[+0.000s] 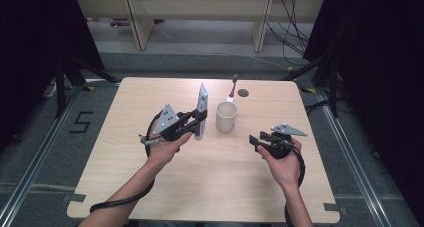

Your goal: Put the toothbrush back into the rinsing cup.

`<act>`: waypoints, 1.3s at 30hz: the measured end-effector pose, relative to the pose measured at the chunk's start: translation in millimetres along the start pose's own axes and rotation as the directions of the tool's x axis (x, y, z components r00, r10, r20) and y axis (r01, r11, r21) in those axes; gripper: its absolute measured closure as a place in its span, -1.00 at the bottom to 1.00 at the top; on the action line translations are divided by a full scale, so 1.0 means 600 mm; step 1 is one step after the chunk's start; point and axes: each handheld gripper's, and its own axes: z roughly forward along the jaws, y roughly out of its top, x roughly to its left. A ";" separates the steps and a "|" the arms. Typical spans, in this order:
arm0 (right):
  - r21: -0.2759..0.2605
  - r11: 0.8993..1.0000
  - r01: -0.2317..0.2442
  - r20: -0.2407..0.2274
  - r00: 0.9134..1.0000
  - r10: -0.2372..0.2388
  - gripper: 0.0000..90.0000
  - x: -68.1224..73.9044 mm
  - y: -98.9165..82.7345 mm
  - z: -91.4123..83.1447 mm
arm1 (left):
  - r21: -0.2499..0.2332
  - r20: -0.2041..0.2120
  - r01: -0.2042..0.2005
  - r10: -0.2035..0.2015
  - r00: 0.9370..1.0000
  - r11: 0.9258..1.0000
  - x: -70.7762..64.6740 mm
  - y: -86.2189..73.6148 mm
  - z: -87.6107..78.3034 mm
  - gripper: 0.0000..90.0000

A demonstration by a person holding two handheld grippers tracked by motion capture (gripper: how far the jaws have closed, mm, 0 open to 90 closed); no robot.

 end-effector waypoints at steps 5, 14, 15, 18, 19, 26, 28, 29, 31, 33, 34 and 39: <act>-0.053 0.999 -0.014 -0.020 1.000 0.013 0.10 0.019 0.021 -0.013 | 0.007 0.005 -0.006 0.006 1.000 1.000 -0.004 -0.005 0.010 0.70; -0.144 0.989 0.028 -0.071 0.997 -0.038 0.10 0.054 0.057 -0.022 | 0.026 0.010 -0.015 0.015 1.000 1.000 -0.011 -0.014 0.021 0.70; -0.168 0.984 0.057 -0.071 0.995 -0.070 0.10 0.057 0.065 -0.022 | 0.024 0.009 -0.011 0.011 1.000 1.000 -0.011 -0.015 0.023 0.70; -0.184 0.982 0.042 -0.100 0.993 -0.062 0.09 0.070 0.076 -0.023 | 0.031 0.010 -0.017 0.017 1.000 0.999 -0.011 -0.017 0.025 0.70; -0.194 0.980 0.044 -0.108 0.992 -0.066 0.09 0.073 0.079 -0.023 | 0.032 0.012 -0.016 0.016 1.000 0.999 -0.012 -0.018 0.026 0.70; -0.222 0.974 0.055 -0.162 0.983 -0.092 0.07 0.105 0.104 -0.018 | 0.039 0.013 -0.022 0.022 1.000 0.999 -0.014 -0.020 0.030 0.70; -0.241 0.969 0.057 -0.183 0.978 -0.103 0.06 0.119 0.113 -0.015 | 0.042 0.016 -0.023 0.023 1.000 0.999 -0.015 -0.021 0.032 0.70; -0.241 0.969 0.057 -0.183 0.978 -0.103 0.06 0.119 0.113 -0.015 | 0.042 0.016 -0.022 0.022 1.000 0.999 -0.016 -0.022 0.033 0.70; -0.242 0.968 0.066 -0.195 0.974 -0.115 0.06 0.128 0.119 -0.014 | 0.043 0.017 -0.023 0.022 1.000 0.999 -0.018 -0.023 0.034 0.70; -0.248 0.967 0.058 -0.213 0.971 -0.113 0.05 0.136 0.125 -0.012 | 0.047 0.018 -0.026 0.025 1.000 0.999 -0.019 -0.024 0.036 0.70; -0.255 0.965 0.068 -0.214 0.969 -0.125 0.05 0.138 0.127 -0.010 | 0.047 0.019 -0.025 0.024 1.000 0.999 -0.021 -0.024 0.037 0.70; -0.255 0.964 0.072 -0.222 0.966 -0.131 0.03 0.158 0.142 0.002 | 0.050 0.024 -0.030 0.029 0.999 0.998 -0.027 -0.024 0.041 0.70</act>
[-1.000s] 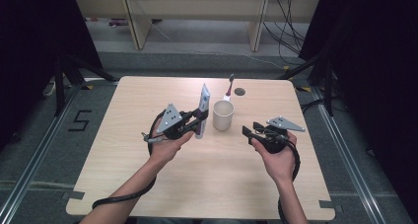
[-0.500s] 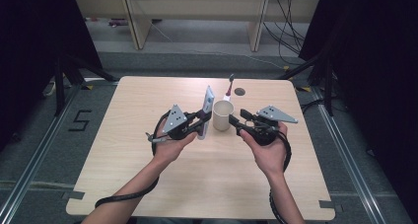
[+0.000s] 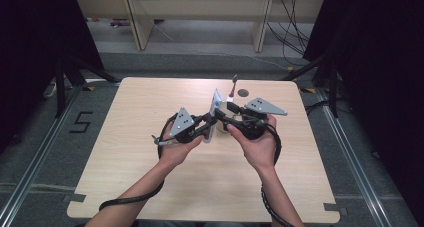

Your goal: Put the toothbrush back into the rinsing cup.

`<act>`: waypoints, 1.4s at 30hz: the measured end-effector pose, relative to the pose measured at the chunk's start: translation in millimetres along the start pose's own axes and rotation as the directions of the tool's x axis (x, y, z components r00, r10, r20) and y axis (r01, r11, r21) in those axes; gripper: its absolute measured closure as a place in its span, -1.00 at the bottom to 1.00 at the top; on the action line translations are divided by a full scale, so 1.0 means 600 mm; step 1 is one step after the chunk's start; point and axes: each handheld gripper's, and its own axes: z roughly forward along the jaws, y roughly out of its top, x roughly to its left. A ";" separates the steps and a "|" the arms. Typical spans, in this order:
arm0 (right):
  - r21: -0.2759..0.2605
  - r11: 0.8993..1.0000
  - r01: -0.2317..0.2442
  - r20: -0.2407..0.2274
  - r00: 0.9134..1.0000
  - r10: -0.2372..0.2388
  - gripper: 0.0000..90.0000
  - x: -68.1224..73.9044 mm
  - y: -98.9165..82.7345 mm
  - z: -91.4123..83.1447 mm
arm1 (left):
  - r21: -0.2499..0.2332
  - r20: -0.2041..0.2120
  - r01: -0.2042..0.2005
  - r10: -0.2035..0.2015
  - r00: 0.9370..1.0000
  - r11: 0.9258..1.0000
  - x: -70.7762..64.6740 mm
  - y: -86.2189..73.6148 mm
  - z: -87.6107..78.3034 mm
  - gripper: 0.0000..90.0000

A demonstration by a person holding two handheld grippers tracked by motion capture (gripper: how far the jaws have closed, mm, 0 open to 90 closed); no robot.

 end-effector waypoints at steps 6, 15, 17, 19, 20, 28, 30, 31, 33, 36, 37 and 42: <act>-0.002 1.000 0.012 0.001 1.000 -0.012 0.04 0.002 0.006 0.021 | 0.007 -0.001 -0.011 0.011 1.000 1.000 -0.003 0.002 0.003 0.70; 0.008 1.000 0.012 0.010 1.000 -0.012 0.09 0.004 0.010 0.033 | 0.020 -0.005 -0.014 0.014 1.000 1.000 -0.007 0.002 0.007 0.70; 0.005 1.000 0.002 0.013 1.000 -0.002 0.12 0.005 0.011 0.035 | 0.018 -0.005 -0.013 0.013 1.000 1.000 -0.008 0.002 0.009 0.70; 0.004 1.000 -0.004 0.020 1.000 0.004 0.16 0.005 0.011 0.035 | 0.018 -0.007 -0.012 0.012 1.000 1.000 -0.009 0.003 0.010 0.70; 0.001 1.000 -0.006 0.022 1.000 0.006 0.18 0.004 0.011 0.036 | 0.020 -0.008 -0.014 0.014 1.000 1.000 -0.009 0.003 0.010 0.70; 0.008 1.000 0.005 0.046 0.999 -0.006 0.29 0.000 0.009 0.037 | 0.024 -0.018 -0.019 0.019 1.000 1.000 -0.010 0.006 0.008 0.70; 0.009 1.000 0.001 0.041 0.999 -0.002 0.33 0.000 0.007 0.040 | 0.026 -0.020 -0.020 0.020 1.000 0.999 -0.010 0.007 0.008 0.70; 0.009 1.000 0.003 0.043 0.999 -0.003 0.35 -0.001 0.006 0.042 | 0.027 -0.022 -0.020 0.020 1.000 0.999 -0.010 0.007 0.008 0.70; 0.013 1.000 0.002 0.040 0.999 -0.003 0.37 0.002 0.006 0.042 | 0.033 -0.024 -0.023 0.024 0.999 0.999 -0.010 0.007 0.008 0.69; 0.020 1.000 0.018 0.049 0.999 -0.019 0.43 0.001 0.007 0.044 | 0.041 -0.027 -0.027 0.029 0.999 0.999 -0.010 0.006 0.009 0.68; 0.021 1.000 0.018 0.057 0.998 -0.019 0.46 0.001 0.006 0.044 | 0.043 -0.029 -0.032 0.034 0.999 0.999 -0.010 0.006 0.009 0.68; 0.026 1.000 0.005 0.057 0.998 -0.007 0.60 0.002 0.005 0.042 | 0.057 -0.031 -0.043 0.044 0.999 0.997 -0.014 0.006 0.010 0.64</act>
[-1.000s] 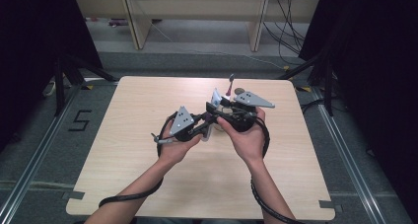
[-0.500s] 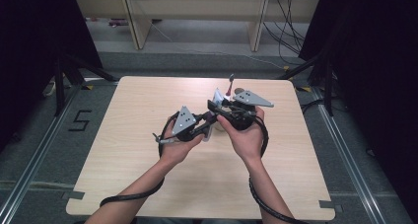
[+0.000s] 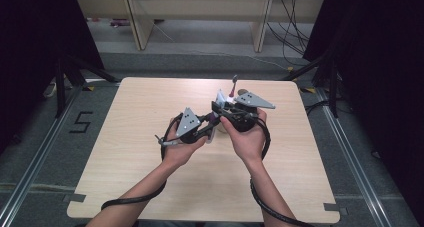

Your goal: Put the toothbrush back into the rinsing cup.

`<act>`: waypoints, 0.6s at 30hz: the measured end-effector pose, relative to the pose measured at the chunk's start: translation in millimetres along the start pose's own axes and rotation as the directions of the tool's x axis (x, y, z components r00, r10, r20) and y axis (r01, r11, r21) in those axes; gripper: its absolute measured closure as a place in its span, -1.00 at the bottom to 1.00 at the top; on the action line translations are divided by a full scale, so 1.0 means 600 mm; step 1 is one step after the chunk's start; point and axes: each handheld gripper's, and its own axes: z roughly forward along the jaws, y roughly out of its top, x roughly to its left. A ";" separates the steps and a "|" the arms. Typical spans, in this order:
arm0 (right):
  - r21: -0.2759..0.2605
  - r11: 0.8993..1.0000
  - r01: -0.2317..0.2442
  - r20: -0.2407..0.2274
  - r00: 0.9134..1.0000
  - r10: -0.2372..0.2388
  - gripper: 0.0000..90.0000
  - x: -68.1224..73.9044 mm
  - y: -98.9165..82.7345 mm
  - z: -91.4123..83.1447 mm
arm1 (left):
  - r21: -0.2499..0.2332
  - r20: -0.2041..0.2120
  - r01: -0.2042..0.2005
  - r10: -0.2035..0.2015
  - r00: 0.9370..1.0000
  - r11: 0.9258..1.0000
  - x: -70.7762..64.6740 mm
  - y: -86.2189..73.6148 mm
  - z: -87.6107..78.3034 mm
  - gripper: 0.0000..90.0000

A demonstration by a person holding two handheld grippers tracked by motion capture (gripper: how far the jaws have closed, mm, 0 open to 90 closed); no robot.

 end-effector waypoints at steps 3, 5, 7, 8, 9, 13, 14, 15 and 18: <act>-0.005 1.000 0.015 0.004 1.000 -0.015 0.69 0.004 -0.001 -0.003 | 0.003 0.000 -0.025 0.025 1.000 1.000 -0.004 0.004 0.000 0.58; -0.004 1.000 0.005 0.007 1.000 -0.005 0.70 0.005 0.000 -0.004 | 0.007 0.002 -0.029 0.029 1.000 1.000 -0.005 0.006 0.000 0.56; -0.001 1.000 0.015 -0.003 1.000 -0.015 0.73 0.004 0.003 -0.005 | 0.026 0.011 -0.049 0.048 0.999 0.998 -0.004 0.010 -0.004 0.49; -0.004 1.000 0.028 -0.009 1.000 -0.028 0.74 0.003 0.004 -0.004 | 0.041 0.013 -0.064 0.064 0.998 0.997 -0.002 0.012 -0.007 0.38; -0.007 0.999 0.034 -0.001 0.999 -0.034 0.75 0.002 0.005 -0.005 | 0.052 0.014 -0.068 0.067 0.998 0.996 -0.001 0.013 -0.012 0.28; -0.021 1.000 0.019 0.017 1.000 -0.019 0.76 -0.007 0.013 -0.010 | 0.095 0.030 -0.074 0.071 0.997 0.993 0.010 0.013 -0.031 0.05; -0.011 1.000 0.006 0.019 1.000 -0.006 0.76 -0.009 0.016 -0.012 | 0.104 0.033 -0.077 0.074 0.997 0.992 0.013 0.011 -0.036 0.00; -0.024 1.000 0.013 0.021 1.000 -0.012 0.76 -0.010 0.017 -0.013 | 0.116 0.036 -0.072 0.069 0.997 0.991 0.016 0.008 -0.043 -0.03; -0.028 0.999 0.022 0.023 1.000 -0.021 0.77 -0.013 0.024 -0.016 | 0.134 0.028 -0.066 0.063 0.998 0.989 0.025 -0.001 -0.064 -0.10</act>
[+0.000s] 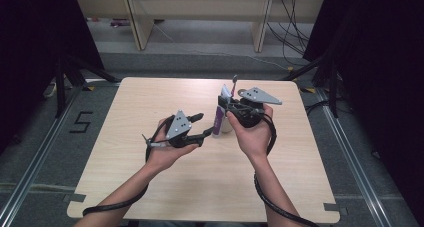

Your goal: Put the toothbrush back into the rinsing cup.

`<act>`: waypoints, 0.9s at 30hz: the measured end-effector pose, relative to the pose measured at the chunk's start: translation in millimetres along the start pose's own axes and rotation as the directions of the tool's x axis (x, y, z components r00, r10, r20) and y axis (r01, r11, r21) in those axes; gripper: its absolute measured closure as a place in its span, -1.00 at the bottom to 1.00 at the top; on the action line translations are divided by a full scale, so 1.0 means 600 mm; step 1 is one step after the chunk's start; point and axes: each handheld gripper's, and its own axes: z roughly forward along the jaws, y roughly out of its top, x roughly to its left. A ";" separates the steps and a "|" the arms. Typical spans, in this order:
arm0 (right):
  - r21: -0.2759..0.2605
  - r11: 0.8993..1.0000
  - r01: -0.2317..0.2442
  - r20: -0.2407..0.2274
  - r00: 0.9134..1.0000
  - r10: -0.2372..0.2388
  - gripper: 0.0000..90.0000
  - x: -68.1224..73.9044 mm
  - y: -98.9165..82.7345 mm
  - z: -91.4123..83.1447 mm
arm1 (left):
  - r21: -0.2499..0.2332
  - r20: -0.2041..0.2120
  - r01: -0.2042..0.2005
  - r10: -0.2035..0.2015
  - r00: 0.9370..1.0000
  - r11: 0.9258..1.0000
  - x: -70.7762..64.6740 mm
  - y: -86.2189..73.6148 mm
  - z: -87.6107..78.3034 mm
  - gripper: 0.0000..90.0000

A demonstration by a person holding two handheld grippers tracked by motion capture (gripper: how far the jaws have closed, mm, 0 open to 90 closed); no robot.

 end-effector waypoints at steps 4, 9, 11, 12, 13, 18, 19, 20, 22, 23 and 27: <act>-0.001 1.000 0.002 0.009 1.000 -0.002 0.76 -0.008 0.009 -0.004 | 0.015 -0.007 0.020 -0.019 1.000 1.000 0.010 -0.013 -0.025 -0.13; -0.011 1.000 -0.009 0.009 1.000 0.009 0.76 -0.019 0.018 -0.008 | 0.037 -0.018 0.031 -0.030 0.999 0.999 0.022 -0.030 -0.053 -0.15; -0.006 1.000 -0.012 0.016 1.000 0.012 0.76 -0.022 0.020 -0.009 | 0.033 -0.029 0.036 -0.035 0.999 0.999 0.026 -0.038 -0.065 -0.16; -0.006 1.000 -0.008 0.023 1.000 0.008 0.76 -0.023 0.021 -0.009 | 0.033 -0.036 0.038 -0.037 0.999 0.999 0.028 -0.042 -0.070 -0.16; -0.006 1.000 -0.011 0.016 1.000 0.011 0.76 -0.024 0.022 -0.010 | 0.031 -0.041 0.045 -0.044 0.998 0.998 0.030 -0.047 -0.076 -0.16; 0.000 1.000 -0.015 0.024 1.000 0.015 0.76 -0.029 0.027 -0.010 | 0.029 -0.071 0.067 -0.065 0.995 0.997 0.040 -0.070 -0.105 -0.16; -0.003 1.000 -0.010 0.026 1.000 0.010 0.76 -0.030 0.028 -0.010 | 0.025 -0.078 0.079 -0.076 0.994 0.997 0.042 -0.076 -0.112 -0.16; -0.001 1.000 -0.016 0.025 1.000 0.016 0.76 -0.030 0.030 -0.011 | 0.017 -0.083 0.087 -0.086 0.993 0.996 0.043 -0.081 -0.117 -0.16; -0.009 1.000 -0.009 0.027 1.000 0.009 0.76 -0.031 0.032 -0.011 | 0.010 -0.095 0.101 -0.100 0.990 0.995 0.044 -0.090 -0.128 -0.15; -0.004 1.000 -0.010 0.031 0.999 0.010 0.76 -0.030 0.034 -0.011 | 0.001 -0.099 0.110 -0.110 0.989 0.994 0.045 -0.095 -0.132 -0.15; -0.007 1.000 -0.014 0.033 0.999 0.015 0.76 -0.030 0.038 -0.011 | -0.006 -0.124 0.139 -0.139 0.983 0.990 0.045 -0.116 -0.151 -0.15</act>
